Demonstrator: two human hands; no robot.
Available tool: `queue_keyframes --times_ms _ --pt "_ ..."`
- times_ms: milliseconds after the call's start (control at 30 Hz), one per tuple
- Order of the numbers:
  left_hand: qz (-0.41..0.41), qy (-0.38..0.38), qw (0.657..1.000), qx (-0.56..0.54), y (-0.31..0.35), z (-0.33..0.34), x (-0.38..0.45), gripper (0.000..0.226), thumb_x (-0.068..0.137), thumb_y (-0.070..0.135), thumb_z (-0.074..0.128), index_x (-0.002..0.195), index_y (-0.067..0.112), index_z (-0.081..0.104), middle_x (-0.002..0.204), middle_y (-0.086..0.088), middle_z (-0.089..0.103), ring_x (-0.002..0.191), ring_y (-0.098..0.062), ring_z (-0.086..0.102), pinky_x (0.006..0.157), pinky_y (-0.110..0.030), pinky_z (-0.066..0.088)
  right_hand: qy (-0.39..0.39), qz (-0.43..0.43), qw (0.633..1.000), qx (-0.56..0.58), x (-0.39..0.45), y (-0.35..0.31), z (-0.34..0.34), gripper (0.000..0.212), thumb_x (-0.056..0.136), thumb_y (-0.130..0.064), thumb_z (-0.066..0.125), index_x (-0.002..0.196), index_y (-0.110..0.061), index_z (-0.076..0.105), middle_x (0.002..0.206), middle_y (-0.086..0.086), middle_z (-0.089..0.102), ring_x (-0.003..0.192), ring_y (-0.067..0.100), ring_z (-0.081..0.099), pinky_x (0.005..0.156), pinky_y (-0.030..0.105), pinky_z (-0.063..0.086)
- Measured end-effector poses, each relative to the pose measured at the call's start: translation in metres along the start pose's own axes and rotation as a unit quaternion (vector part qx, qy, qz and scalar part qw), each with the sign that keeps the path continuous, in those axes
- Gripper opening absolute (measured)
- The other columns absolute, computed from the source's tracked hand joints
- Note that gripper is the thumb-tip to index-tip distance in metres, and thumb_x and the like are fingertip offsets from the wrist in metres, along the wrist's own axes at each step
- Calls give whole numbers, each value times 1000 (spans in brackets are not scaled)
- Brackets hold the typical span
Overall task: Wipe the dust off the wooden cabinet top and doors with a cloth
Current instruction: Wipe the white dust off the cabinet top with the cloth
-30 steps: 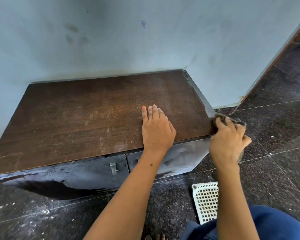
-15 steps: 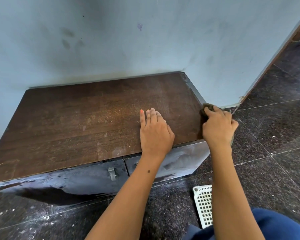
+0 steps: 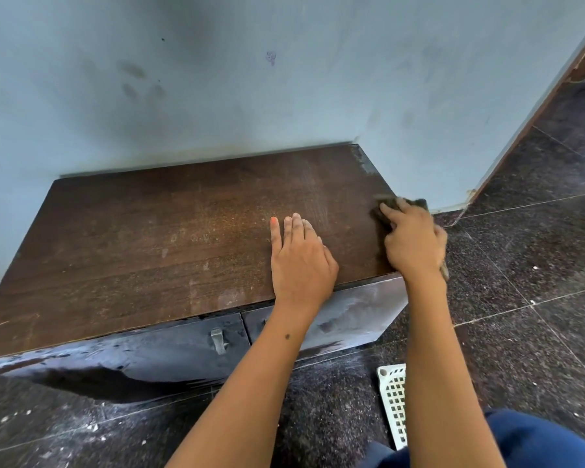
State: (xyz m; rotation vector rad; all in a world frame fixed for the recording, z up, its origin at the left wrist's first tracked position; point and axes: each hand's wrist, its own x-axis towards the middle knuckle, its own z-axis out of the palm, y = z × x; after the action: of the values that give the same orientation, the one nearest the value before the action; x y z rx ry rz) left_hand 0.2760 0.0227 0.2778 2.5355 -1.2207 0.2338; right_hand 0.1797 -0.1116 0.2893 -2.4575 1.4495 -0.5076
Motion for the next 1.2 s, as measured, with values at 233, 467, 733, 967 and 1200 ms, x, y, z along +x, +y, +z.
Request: queue_keyframes --times_ms 233,467,733,967,1200 --pt "3 -3 1000 3 1 1 0 65 88 28 12 140 -1 36 148 -17 35 141 -26 26 118 -42 -5 -3 -4 1000 -4 5 3 1 51 91 -9 46 135 -34 50 151 -6 33 140 18 23 109 43 19" --pt "3 0 1000 7 1 1 0 66 89 27 6 140 0 37 148 -16 36 140 -26 27 116 -41 -8 -56 -62 996 -4 108 -38 24 54 89 -9 45 138 -32 45 153 -3 30 140 24 23 110 45 20" --pt "1 -15 1000 24 1 2 3 71 85 28 2 141 0 35 149 -16 34 141 -26 26 116 -40 -10 -95 -121 987 -52 178 -59 40 56 92 -9 41 144 -29 36 154 0 25 140 26 21 111 45 22" --pt "1 -21 1000 17 2 0 3 76 83 30 -2 140 0 36 148 -16 35 140 -27 27 117 -41 -8 -58 -125 989 -58 142 -43 40 53 91 -13 42 141 -29 39 152 0 30 138 25 24 106 46 27" --pt "-19 8 993 -117 -5 -16 -4 48 99 22 23 142 3 35 151 -14 32 142 -23 23 117 -37 -8 -28 -128 990 -59 62 -4 2 38 92 -28 50 128 -34 56 142 -5 48 125 30 39 102 44 33"
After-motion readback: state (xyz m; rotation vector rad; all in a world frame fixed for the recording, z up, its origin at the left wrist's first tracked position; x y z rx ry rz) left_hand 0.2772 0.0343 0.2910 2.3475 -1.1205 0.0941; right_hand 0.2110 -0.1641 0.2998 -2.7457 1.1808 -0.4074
